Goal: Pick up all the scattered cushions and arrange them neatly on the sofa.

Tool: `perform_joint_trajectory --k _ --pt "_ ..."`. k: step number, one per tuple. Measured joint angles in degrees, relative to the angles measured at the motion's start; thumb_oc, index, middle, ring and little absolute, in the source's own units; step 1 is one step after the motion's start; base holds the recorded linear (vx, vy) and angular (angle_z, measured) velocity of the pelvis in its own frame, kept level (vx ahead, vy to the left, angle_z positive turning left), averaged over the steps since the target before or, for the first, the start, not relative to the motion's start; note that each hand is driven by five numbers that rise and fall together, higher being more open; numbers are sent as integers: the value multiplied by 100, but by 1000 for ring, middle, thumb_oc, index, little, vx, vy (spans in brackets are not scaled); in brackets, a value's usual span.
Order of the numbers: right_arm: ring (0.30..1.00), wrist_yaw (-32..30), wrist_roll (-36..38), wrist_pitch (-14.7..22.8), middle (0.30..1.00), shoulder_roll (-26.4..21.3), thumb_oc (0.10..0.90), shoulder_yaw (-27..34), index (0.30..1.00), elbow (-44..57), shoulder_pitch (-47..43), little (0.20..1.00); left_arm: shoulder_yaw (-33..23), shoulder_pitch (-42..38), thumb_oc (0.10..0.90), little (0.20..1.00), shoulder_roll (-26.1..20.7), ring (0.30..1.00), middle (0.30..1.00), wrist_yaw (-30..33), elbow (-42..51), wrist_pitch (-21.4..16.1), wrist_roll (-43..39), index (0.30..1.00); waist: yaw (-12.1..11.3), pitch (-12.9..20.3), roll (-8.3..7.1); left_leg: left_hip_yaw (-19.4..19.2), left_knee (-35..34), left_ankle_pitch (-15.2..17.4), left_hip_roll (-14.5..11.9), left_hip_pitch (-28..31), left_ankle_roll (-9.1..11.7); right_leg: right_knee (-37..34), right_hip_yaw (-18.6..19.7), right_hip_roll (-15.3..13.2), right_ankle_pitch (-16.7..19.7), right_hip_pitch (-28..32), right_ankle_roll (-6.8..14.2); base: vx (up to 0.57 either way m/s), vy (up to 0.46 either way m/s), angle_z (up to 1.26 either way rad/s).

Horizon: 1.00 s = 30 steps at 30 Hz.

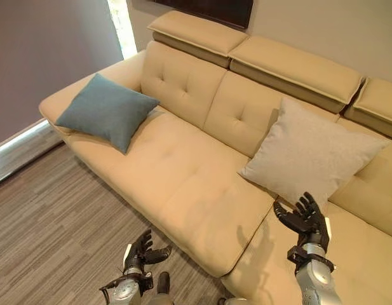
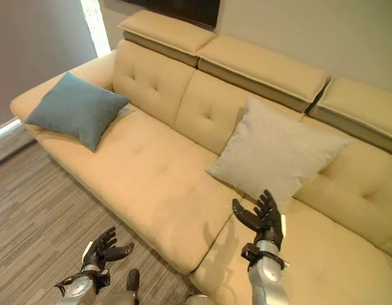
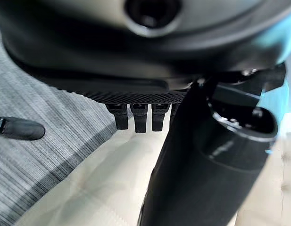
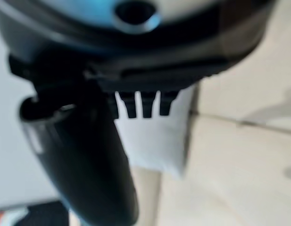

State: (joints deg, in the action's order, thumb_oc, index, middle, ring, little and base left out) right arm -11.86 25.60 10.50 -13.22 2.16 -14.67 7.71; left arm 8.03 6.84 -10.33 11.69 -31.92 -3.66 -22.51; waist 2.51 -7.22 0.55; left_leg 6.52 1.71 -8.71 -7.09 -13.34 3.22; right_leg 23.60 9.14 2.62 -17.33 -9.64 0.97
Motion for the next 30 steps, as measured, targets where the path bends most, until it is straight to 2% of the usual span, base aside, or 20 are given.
perform_joint_trajectory --k 1,2,3,4,5,6,7,8,9,11,12,14,15,16,17,18,21,22,27,30 --pt "900 41 0 -30 900 -1 800 -94 900 -58 12 900 29 19 800 900 18 900 900 33 -2 2 -16 900 -23 -28 46 26 -2 -14 -63 -11 -42 0 -24 55 42 2 -71 -330 -114 13" --pt "900 80 -1 -100 900 -17 800 -201 900 -44 72 900 53 83 800 900 66 900 900 34 3 -5 -143 900 -16 -42 85 20 29 -78 -55 -50 -343 87 -148 90 49 -36 -159 -430 -137 29" --pt "900 113 -2 -103 900 -54 800 -228 900 -40 125 900 80 104 800 900 135 900 900 47 18 -7 -226 900 9 -36 142 45 -108 -191 -60 -60 -557 135 -236 122 95 -104 -287 -317 -86 54" --pt "900 135 -1 -127 900 -115 800 -240 900 -41 166 900 91 114 800 900 204 900 900 41 59 -11 -227 900 55 -66 147 -31 -16 -89 -54 -189 -820 105 -453 22 105 -132 -329 -292 -71 61" --pt "900 139 1 -164 900 -130 800 -245 900 -50 191 900 101 108 800 900 231 900 900 38 57 -11 -261 900 111 -115 80 -268 186 268 -37 -288 -1104 78 -650 -120 143 -107 -411 -241 -56 91" --pt "900 142 4 -182 900 -125 800 -260 900 -56 251 900 115 95 800 900 236 900 900 31 27 -7 -412 900 229 -149 -64 -662 741 609 48 -430 -994 -28 -890 -419 177 20 -408 -180 -17 89" --pt "900 150 6 -207 900 -131 800 -272 900 -46 342 900 122 140 800 900 238 900 900 37 4 -8 -471 900 282 -89 -287 -1023 1274 814 188 -400 -644 -263 -979 -687 270 146 -378 -137 26 92" --pt "900 154 9 -207 900 -137 800 -244 900 -12 401 900 131 147 800 900 244 900 900 36 -49 -8 -474 900 333 -37 -350 -1189 1513 944 202 -339 -428 -536 -1088 -792 387 316 -315 -118 67 88" --pt "900 166 13 -199 900 -164 800 -186 900 22 433 900 129 137 800 900 278 900 900 47 -103 -11 -473 900 475 -20 -342 -1345 1627 1027 180 -160 -310 -949 -1259 -837 593 581 -239 -58 54 89" --pt "900 168 29 -197 900 -215 800 -100 900 60 468 900 131 79 800 900 335 900 900 55 -142 -14 -469 900 552 41 -209 -1542 1621 1111 73 295 -417 -1200 -1609 -859 669 786 -182 -54 90 91" --pt "900 169 41 -199 900 -223 800 -41 900 63 479 900 155 34 800 900 371 900 900 58 -191 -15 -467 900 618 85 -128 -1769 1527 1079 55 569 -397 -1218 -1835 -882 670 885 -158 -63 164 104" --pt "900 170 71 -204 900 -177 800 -11 900 65 484 900 303 -125 800 900 371 900 900 49 -273 -16 -453 900 784 115 -75 -2196 769 982 146 918 -558 -1076 -2124 -970 685 988 -129 -40 258 141" --pt "900 169 74 -205 900 -173 800 -19 900 62 470 900 331 -213 800 900 383 900 900 48 -273 -16 -451 900 831 105 -62 -2159 505 892 204 1044 -639 -793 -2169 -998 662 894 -101 -37 276 119" --pt "900 209 71 -208 900 -186 800 -163 900 59 410 900 424 -231 800 900 438 900 900 68 -267 -24 -449 900 790 135 23 -2028 242 870 212 1115 -643 -801 -2087 -915 469 687 84 -49 192 80" --pt "900 279 69 -210 900 -162 800 -335 900 66 315 900 471 -276 800 900 344 900 900 116 -266 -23 -447 900 774 156 -59 -1879 113 835 329 1124 -590 -1464 -1934 -898 796 694 114 -57 182 86" --pt "900 311 67 -227 900 -159 800 -407 900 43 263 900 485 -315 800 900 292 900 900 155 -324 7 -444 900 795 166 -1 -1788 8 775 346 1126 -473 -1618 -2009 -900 1027 869 208 -36 205 68" --pt "900 406 61 -273 900 -131 800 -586 900 41 103 900 490 -130 800 900 202 900 900 146 -172 -3 -437 900 539 161 -10 -1788 -231 731 393 1301 -408 -1686 -2037 -927 1073 969 258 2 172 16" --pt "900 418 59 -274 900 -130 800 -621 900 41 79 900 494 -79 800 900 192 900 900 146 -168 -1 -437 900 530 158 -15 -1781 -249 720 403 1331 -392 -1694 -2063 -935 1070 1013 263 14 211 14" --pt "900 418 44 -376 900 -129 800 -681 900 39 -142 900 464 79 800 900 180 900 900 136 -194 10 -442 900 409 111 -122 -1685 -433 711 501 1403 -341 -1777 -2187 -1007 1110 1086 334 23 193 12" --pt "900 420 19 -381 900 -107 800 -751 900 37 -182 900 431 85 800 900 162 900 900 136 -248 15 -440 900 307 86 -298 -1632 -419 728 589 1376 -331 -1759 -2292 -1100 1138 1095 381 34 237 9"
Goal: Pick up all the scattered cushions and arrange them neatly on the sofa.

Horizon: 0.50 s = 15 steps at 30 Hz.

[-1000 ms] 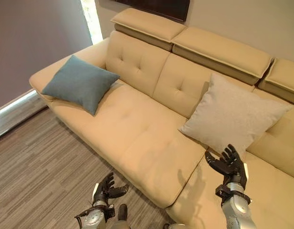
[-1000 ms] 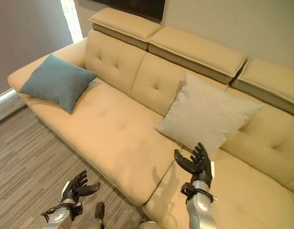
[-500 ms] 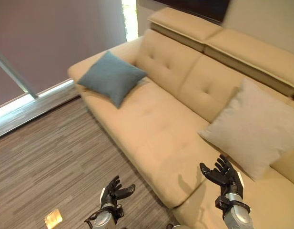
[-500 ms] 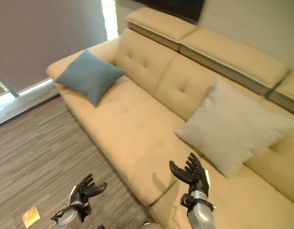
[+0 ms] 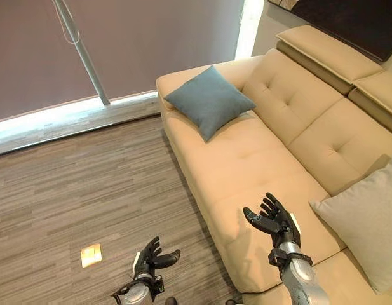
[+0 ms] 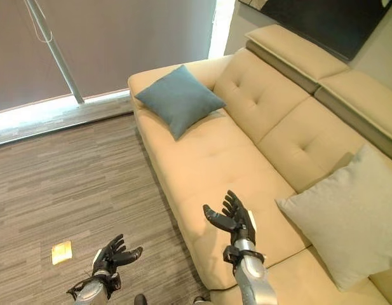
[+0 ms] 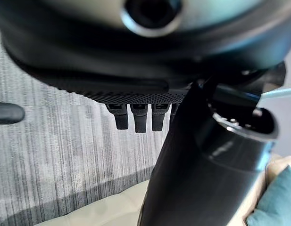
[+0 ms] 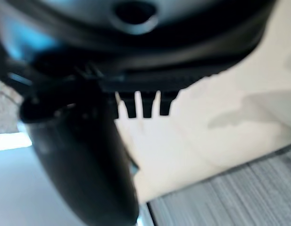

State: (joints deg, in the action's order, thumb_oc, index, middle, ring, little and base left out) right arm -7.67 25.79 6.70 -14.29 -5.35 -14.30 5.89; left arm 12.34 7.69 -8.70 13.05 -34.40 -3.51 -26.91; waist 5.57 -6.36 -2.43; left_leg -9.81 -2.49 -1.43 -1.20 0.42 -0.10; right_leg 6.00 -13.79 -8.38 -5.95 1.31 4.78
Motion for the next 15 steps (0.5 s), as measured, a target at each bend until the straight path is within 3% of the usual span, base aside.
perform_joint_trajectory --k 6,8,10,15 --pt "900 22 -63 -31 900 41 800 -219 900 -14 -6 900 2 -139 800 900 -1 900 900 5 -334 51 106 900 6 -48 -36 334 142 204 143 -47 -202 1080 -144 -299 -42 -283 46 108 191 29" --pt "900 107 -60 -37 900 83 800 -252 900 -10 155 900 33 -174 800 900 -16 900 900 3 -325 95 251 900 86 -75 28 751 122 152 203 52 -365 2172 323 -372 -162 -770 11 128 63 87" --pt "900 174 -53 -41 900 94 800 -452 900 -9 166 900 62 -208 800 900 -101 900 900 14 -322 96 279 900 152 -67 -4 1051 138 137 216 -37 -446 2040 1045 -86 -316 -1014 62 117 22 79" --pt "900 345 -19 -50 900 145 800 -566 900 -41 127 900 100 -263 800 900 -154 900 900 11 -332 99 332 900 210 -192 69 1695 190 162 229 -92 -462 1262 1478 400 -257 -1457 43 131 -31 75"
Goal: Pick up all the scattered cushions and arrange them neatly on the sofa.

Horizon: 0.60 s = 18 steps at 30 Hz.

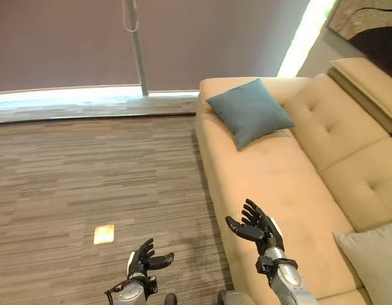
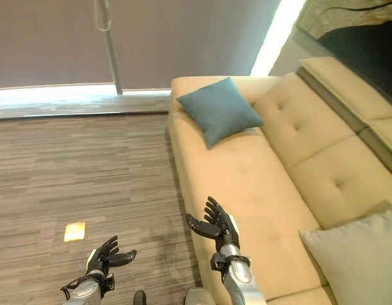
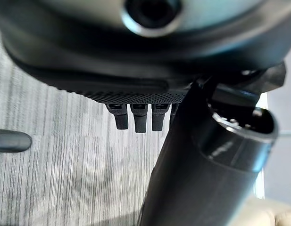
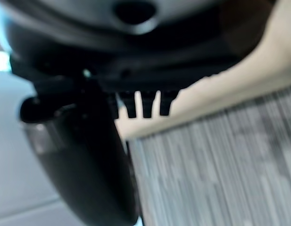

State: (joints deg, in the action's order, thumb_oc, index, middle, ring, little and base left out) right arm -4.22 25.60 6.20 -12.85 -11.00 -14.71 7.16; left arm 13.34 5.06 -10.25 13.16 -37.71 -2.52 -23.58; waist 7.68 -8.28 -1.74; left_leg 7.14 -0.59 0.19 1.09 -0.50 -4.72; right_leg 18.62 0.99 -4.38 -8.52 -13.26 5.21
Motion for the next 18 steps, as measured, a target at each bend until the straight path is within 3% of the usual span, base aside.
perform_joint_trajectory --k 2,3,4,7,9,11,14,15,16,18 --pt "900 33 0 -8 900 3 800 -7 900 -38 -29 900 29 -33 800 900 5 900 900 -8 1 -1 135 900 10 -73 -5 294 34 59 29 4 126 -398 141 138 233 -127 -82 158 -65 77" --pt "900 32 0 -11 900 -1 800 -27 900 -48 -28 900 53 -26 800 900 -10 900 900 -6 -2 0 138 900 -3 -72 -61 334 51 72 64 11 242 -520 221 164 544 -121 -77 187 -85 62" --pt "900 33 -1 -16 900 -21 800 -38 900 -111 -73 900 68 -14 800 900 -4 900 900 -5 -15 10 175 900 -8 -108 20 556 152 247 -22 -48 339 -475 287 342 616 -21 -175 115 -51 57" --pt "900 45 3 -21 900 -44 800 -105 900 -134 -192 900 177 -15 800 900 19 900 900 -24 17 14 216 900 -51 -177 98 569 432 399 -227 -77 502 -355 76 580 467 98 -373 260 -185 42" --pt "900 66 28 -20 900 -173 800 -103 900 -153 -179 900 240 -58 800 900 185 900 900 -133 68 12 355 900 44 -175 76 857 513 485 -366 -51 694 -266 -256 663 267 250 -596 251 -159 73" --pt "900 142 31 -21 900 -250 800 -105 900 -164 -272 900 295 -60 800 900 219 900 900 -173 199 11 357 900 41 -176 21 775 687 440 -430 -167 807 -281 -388 742 160 273 -701 160 -147 53" --pt "900 167 44 -8 900 -318 800 -102 900 -135 -287 900 339 -249 800 900 186 900 900 -257 266 13 397 900 5 -229 -201 66 2244 342 -319 -1116 1242 -430 -623 567 190 340 -866 71 -289 54" --pt "900 164 43 -18 900 -348 800 -142 900 -145 -278 900 340 -268 800 900 177 900 900 -247 267 14 411 900 -50 -303 -284 -411 2672 362 -374 -1254 1216 -516 -721 525 205 477 -898 156 -132 60" --pt "900 165 40 -15 900 -370 800 -239 900 -104 -226 900 347 -243 800 900 147 900 900 -256 262 65 453 900 -31 -316 -306 -1242 3261 434 -584 -1431 1090 -705 -914 527 211 734 -1001 244 -33 59" --pt "900 162 34 -17 900 -366 800 -284 900 -67 -207 900 344 -267 800 900 119 900 900 -284 337 68 598 900 -26 -347 -343 -1675 3295 600 -650 -1511 883 -885 -1050 532 178 911 -1037 257 35 49"
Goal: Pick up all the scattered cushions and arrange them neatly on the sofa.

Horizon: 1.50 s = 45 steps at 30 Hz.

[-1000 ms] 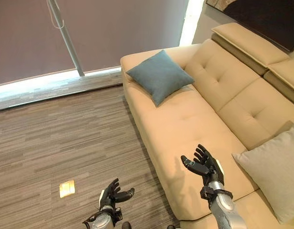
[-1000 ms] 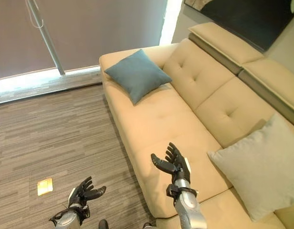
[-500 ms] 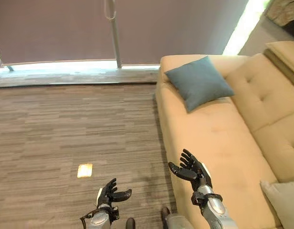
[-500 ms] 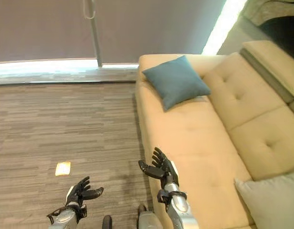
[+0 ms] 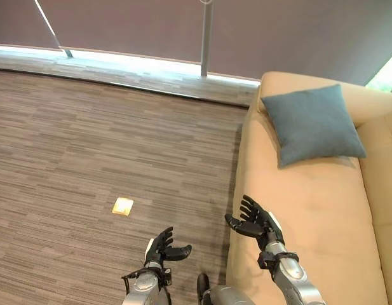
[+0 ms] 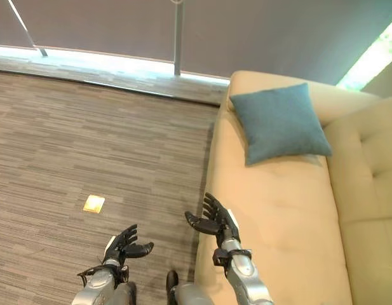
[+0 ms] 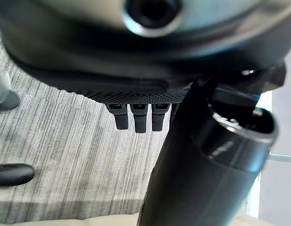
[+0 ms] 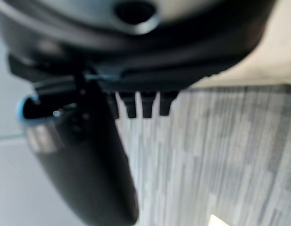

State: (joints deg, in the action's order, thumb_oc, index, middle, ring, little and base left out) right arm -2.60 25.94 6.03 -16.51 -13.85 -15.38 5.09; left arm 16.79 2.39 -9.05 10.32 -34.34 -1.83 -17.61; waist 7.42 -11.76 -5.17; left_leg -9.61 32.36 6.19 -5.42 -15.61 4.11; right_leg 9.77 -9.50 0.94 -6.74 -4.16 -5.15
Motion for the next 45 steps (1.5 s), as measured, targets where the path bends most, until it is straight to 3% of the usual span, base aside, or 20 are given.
perform_joint_trajectory --k 2,7,10,13,14,15,17,22,24,26,28,30,31,32,34,36,39,41,43,45 --pt "900 5 -14 -5 900 31 800 -30 900 2 -59 900 -2 7 800 900 -96 900 900 -42 220 25 97 900 -34 -40 -68 -252 -507 58 -96 -22 -113 -93 -80 30 37 34 -39 278 114 22" --pt "900 79 -56 -18 900 22 800 -41 900 -14 -134 900 2 116 800 900 -157 900 900 -113 288 52 95 900 -88 -75 -125 -28 -1755 -94 -417 -8 -14 -203 103 138 7 213 19 286 173 -15" --pt "900 83 -77 -60 900 26 800 -36 900 -29 -118 900 27 108 800 900 -152 900 900 -111 265 95 92 900 -158 -121 -171 400 -2092 -434 -787 -183 280 -324 235 174 -54 456 152 279 265 -20" --pt "900 105 -89 -61 900 9 800 33 900 -130 -49 900 127 112 800 900 -121 900 900 -192 178 94 98 900 -183 -111 -116 376 -2415 -551 -906 -72 237 -371 313 25 -219 764 440 361 425 -16" --pt "900 121 -91 -63 900 -79 800 29 900 -152 -2 900 119 193 800 900 -14 900 900 -224 165 96 106 900 -196 -34 65 383 -2637 -563 -886 35 127 -343 437 34 -308 843 578 291 438 -30" --pt "900 141 -96 -72 900 -25 800 74 900 -235 30 900 105 210 800 900 3 900 900 -226 119 100 196 900 -209 -6 58 364 -2680 -1081 -793 160 129 -161 543 -127 -458 841 745 293 440 -28" --pt "900 191 -133 -117 900 34 800 49 900 -190 194 900 109 233 800 900 -115 900 900 -242 121 103 251 900 -200 78 -117 209 -2696 -1330 -395 249 -41 35 759 -563 -575 818 869 265 437 6" --pt "900 342 -322 -193 900 357 800 3 900 -190 251 900 49 133 800 900 -497 900 900 -242 99 103 544 900 -281 93 -191 10 -2838 -1146 184 675 -488 1628 933 -1130 -313 339 1092 293 411 17" --pt "900 361 -320 -191 900 420 800 17 900 -183 259 900 80 145 800 900 -529 900 900 -294 56 110 696 900 -177 85 -149 113 -2771 -846 316 888 -655 2330 1037 -1157 45 250 887 332 283 37" --pt "900 388 -317 -184 900 411 800 20 900 -157 362 900 110 195 800 900 -515 900 900 -345 52 163 808 900 -143 168 -59 236 -2955 -814 353 1110 -755 2745 1169 -1209 133 -55 953 281 154 26" --pt "900 410 -313 -180 900 426 800 22 900 -132 287 900 119 177 800 900 -548 900 900 -351 50 193 873 900 -105 168 -42 277 -3080 -730 382 1210 -882 2637 1122 -1176 19 -372 1099 297 109 -3" --pt "900 460 -297 -172 900 429 800 42 900 -126 279 900 126 192 800 900 -560 900 900 -378 29 221 873 900 36 144 17 334 -3301 -926 346 1415 -758 2080 967 -1057 -159 -546 1155 298 70 11" --pt "900 462 -282 -174 900 397 800 53 900 -157 373 900 130 192 800 900 -508 900 900 -413 -16 204 873 900 115 157 15 386 -3370 -694 385 1549 -909 1604 780 -992 -154 -773 1155 430 59 23" --pt "900 466 -282 -177 900 402 800 50 900 -186 393 900 125 189 800 900 -491 900 900 -431 -67 209 873 900 123 185 -14 355 -3415 -824 347 1633 -735 1091 596 -946 -59 -816 1099 299 -3 28" --pt "900 465 -277 -177 900 381 800 42 900 -204 446 900 160 193 800 900 -454 900 900 -461 -133 203 874 900 249 204 -60 400 -3500 -704 323 1749 -783 483 257 -884 220 -1070 1161 396 -42 17" --pt "900 464 -259 -175 900 380 800 15 900 -214 440 900 226 235 800 900 -440 900 900 -461 -218 211 874 900 259 226 -162 388 -3516 -560 339 1933 -603 -313 -154 -885 680 -1145 1143 403 -119 0" --pt "900 401 -211 -172 900 347 800 37 900 -259 466 900 292 391 800 900 -404 900 900 -458 -224 212 876 900 295 269 -129 432 -3422 -280 244 2187 -226 -465 -323 -799 1466 -963 868 418 -136 10" --pt "900 348 -205 -170 900 237 800 97 900 -259 402 900 329 408 800 900 -216 900 900 -456 -184 209 884 900 288 260 191 392 -3242 -66 -109 2232 -72 -391 -351 -426 1277 -865 639 267 -101 -10" --pt "900 346 -194 -166 900 126 800 111 900 -248 351 900 339 372 800 900 -120 900 900 -468 -149 207 886 900 323 258 273 364 -2839 -34 -305 2224 63 -409 -387 -240 1101 -660 506 389 -312 -4" --pt "900 342 -192 -166 900 135 800 121 900 -266 341 900 278 313 800 900 -164 900 900 -464 -121 202 882 900 289 241 68 456 -1427 -41 -385 1799 332 -440 -207 -172 882 -407 331 352 -330 -13"
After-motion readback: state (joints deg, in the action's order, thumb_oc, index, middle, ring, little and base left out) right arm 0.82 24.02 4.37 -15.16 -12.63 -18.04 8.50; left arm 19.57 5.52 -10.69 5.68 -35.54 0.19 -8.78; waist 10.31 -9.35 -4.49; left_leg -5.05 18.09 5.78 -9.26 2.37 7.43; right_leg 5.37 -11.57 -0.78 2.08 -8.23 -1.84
